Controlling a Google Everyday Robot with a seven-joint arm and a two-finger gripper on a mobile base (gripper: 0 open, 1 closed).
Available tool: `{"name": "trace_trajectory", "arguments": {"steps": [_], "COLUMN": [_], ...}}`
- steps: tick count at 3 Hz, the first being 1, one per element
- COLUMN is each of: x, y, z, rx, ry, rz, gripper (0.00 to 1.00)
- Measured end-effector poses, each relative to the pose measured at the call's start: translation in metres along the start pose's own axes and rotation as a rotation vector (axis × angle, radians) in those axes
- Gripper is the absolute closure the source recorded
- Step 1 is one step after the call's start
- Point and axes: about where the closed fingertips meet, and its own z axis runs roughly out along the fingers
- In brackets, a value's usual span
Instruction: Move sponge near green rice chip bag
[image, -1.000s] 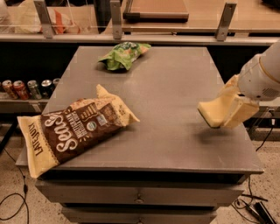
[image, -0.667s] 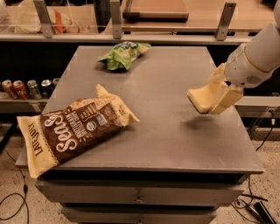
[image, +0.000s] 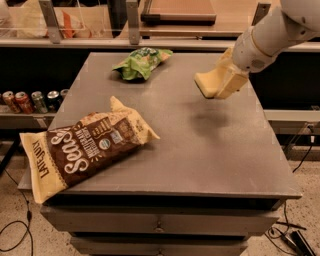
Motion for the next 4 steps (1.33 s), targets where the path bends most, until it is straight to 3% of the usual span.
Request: {"name": "trace_trajectory", "arguments": {"steps": [1,2,3,4], "x": [-0.005,-0.005,-0.012,-0.022], "y": [-0.012,-0.003,-0.016,-0.042], "z": [-0.005,-0.002,0.017,0.038], "rx": [0.025,0.041,0.066,0.086], "ry": [-0.011,-0.021,-0.049,-0.075], "rz": [-0.005,0.029,0.024,0.003], "gripper": [1.00,1.00,1.00,1.00]}}
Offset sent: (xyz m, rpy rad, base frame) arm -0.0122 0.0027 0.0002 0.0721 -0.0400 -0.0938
